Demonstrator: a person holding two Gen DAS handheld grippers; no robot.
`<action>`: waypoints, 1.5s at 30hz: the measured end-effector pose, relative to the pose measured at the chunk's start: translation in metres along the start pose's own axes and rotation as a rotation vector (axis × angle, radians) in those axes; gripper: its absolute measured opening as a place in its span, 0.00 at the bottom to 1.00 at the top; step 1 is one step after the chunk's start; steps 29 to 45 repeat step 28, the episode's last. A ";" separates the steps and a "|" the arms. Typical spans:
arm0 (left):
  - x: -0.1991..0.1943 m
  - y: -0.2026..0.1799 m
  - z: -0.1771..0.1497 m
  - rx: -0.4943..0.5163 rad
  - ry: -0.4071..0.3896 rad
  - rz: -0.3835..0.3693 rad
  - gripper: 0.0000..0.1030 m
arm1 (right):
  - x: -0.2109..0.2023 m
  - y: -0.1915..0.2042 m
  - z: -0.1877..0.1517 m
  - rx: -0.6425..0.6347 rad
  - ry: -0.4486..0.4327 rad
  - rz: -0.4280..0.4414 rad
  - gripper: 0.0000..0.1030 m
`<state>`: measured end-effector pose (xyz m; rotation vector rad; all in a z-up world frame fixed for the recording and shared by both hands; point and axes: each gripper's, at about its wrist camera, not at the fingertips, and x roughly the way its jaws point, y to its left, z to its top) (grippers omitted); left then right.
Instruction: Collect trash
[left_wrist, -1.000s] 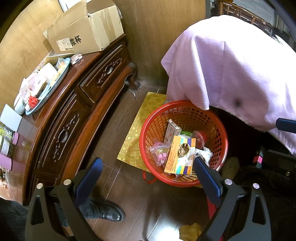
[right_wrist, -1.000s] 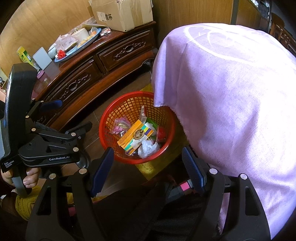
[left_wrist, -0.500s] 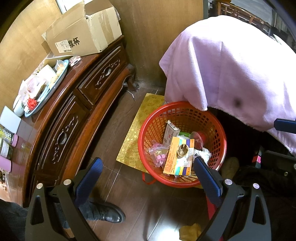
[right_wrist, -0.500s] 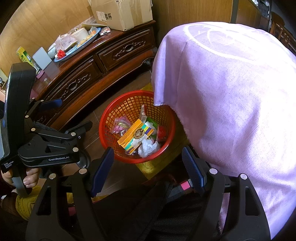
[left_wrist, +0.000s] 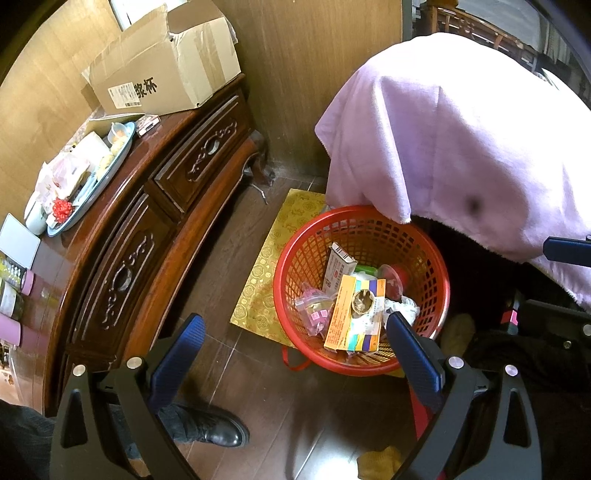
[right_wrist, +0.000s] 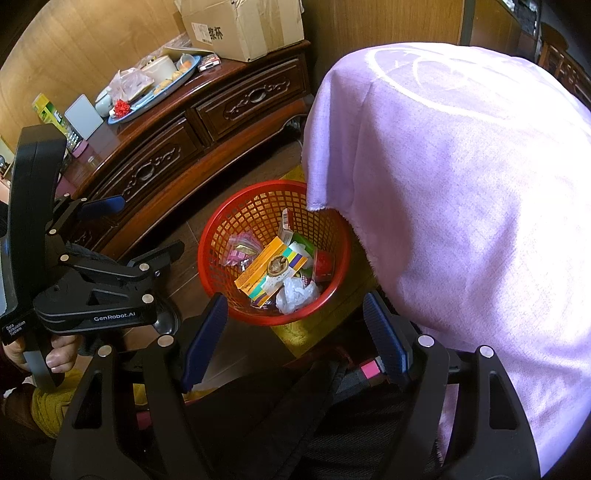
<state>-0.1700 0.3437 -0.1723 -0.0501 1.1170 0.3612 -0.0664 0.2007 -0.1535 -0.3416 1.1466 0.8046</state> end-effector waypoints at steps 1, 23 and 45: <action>0.000 0.000 0.000 0.000 0.000 -0.001 0.94 | 0.000 0.000 0.000 -0.001 0.000 -0.001 0.72; 0.000 -0.002 0.001 0.004 -0.002 0.024 0.94 | -0.001 -0.001 0.001 0.000 0.001 0.001 0.72; 0.004 0.002 0.001 -0.009 0.012 0.014 0.94 | 0.000 -0.001 0.002 0.003 0.003 0.003 0.72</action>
